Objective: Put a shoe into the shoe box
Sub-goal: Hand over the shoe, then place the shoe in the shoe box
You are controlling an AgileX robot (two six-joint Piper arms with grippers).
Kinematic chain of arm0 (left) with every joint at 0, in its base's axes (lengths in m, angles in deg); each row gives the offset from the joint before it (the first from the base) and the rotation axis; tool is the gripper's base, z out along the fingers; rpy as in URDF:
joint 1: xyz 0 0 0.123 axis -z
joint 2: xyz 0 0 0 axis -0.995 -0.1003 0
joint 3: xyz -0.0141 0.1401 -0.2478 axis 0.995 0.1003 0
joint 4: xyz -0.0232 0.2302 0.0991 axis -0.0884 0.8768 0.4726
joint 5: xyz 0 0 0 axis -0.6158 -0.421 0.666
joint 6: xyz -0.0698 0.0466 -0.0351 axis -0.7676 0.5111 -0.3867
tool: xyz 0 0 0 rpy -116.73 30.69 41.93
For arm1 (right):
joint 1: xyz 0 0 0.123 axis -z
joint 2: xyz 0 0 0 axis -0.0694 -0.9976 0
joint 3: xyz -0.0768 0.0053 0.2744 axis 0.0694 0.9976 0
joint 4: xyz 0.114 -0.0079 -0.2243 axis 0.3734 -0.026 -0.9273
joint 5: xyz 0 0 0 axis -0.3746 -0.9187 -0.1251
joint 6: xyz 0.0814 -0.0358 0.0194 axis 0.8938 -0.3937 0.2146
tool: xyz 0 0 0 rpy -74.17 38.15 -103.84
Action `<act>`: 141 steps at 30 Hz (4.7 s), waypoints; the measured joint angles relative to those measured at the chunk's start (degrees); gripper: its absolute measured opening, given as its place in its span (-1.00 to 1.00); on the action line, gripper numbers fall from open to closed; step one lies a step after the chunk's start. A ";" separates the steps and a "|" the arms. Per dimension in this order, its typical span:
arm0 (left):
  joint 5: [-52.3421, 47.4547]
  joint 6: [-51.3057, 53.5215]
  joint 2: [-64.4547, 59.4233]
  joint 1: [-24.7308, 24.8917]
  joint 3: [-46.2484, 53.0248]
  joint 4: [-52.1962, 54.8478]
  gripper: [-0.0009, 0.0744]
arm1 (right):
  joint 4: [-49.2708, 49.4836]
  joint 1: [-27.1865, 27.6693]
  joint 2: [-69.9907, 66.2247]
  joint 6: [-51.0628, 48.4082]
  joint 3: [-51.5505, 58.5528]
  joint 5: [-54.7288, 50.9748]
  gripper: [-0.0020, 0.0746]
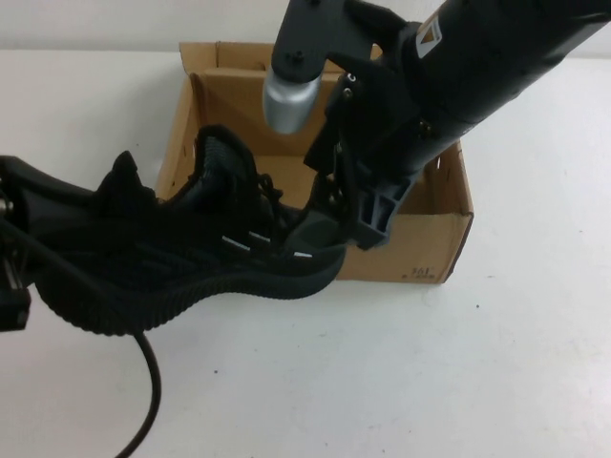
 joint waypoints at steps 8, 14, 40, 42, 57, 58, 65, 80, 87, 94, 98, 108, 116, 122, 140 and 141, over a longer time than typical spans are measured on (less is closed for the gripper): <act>0.00 -0.50 0.00 3.29 -0.10 3.29 -0.85 | 4.57 0.00 -0.49 -1.26 0.00 0.12 0.80; -0.33 -1.72 0.00 4.66 -0.10 3.72 -0.85 | 7.43 0.00 -0.49 -2.14 0.00 0.25 0.78; -2.21 -11.49 6.19 4.78 -5.98 5.66 -0.84 | 15.87 0.33 -2.07 -6.44 1.12 0.44 -0.83; -2.21 -13.62 6.19 4.78 -5.98 5.66 -0.75 | 15.86 0.36 -2.07 -6.44 1.12 0.44 -0.86; 7.56 -31.53 6.19 4.88 -6.57 0.52 0.80 | 11.95 -0.01 -2.40 -0.15 1.23 0.11 -0.90; 9.53 -32.12 6.19 4.88 -6.57 0.52 0.80 | 10.68 -0.01 -2.40 0.67 1.23 0.11 -0.90; 19.87 -37.42 6.19 4.88 -6.57 8.37 -0.34 | 4.79 2.18 -2.50 4.06 0.67 -0.26 -0.90; 18.48 -40.55 6.93 4.88 -5.35 14.15 -0.98 | -0.56 13.07 -13.54 4.86 -18.29 0.60 -0.90; 18.48 -40.55 6.93 4.88 -1.40 14.26 -0.98 | -6.97 13.07 -25.15 6.44 -30.24 1.19 -0.90; 18.48 -40.68 6.93 4.88 -0.11 14.26 -0.98 | -7.46 13.07 -34.02 6.44 -35.00 3.86 -0.90; 18.24 -40.68 6.93 4.88 -0.11 14.26 -0.98 | -7.57 13.07 -37.39 6.44 -35.90 4.72 -0.90; 16.31 -40.68 6.93 4.88 -0.11 13.21 -0.98 | -8.02 13.07 -39.26 8.57 -36.00 8.93 -0.90; 14.86 -40.56 6.93 4.88 -0.11 13.10 -0.98 | -7.97 13.07 -39.26 9.42 -36.37 11.17 -0.64; 13.37 -40.34 6.93 4.88 -0.11 13.10 -0.98 | -7.86 13.07 -39.26 11.79 -36.58 13.27 -0.08; 11.86 -32.72 12.17 4.88 -0.11 14.74 -0.98 | -5.96 13.19 -24.67 18.72 -36.58 6.41 -0.97; 11.86 -32.88 13.86 4.88 -0.11 16.13 -0.98 | -5.96 13.48 -23.35 20.72 -36.58 5.92 -0.98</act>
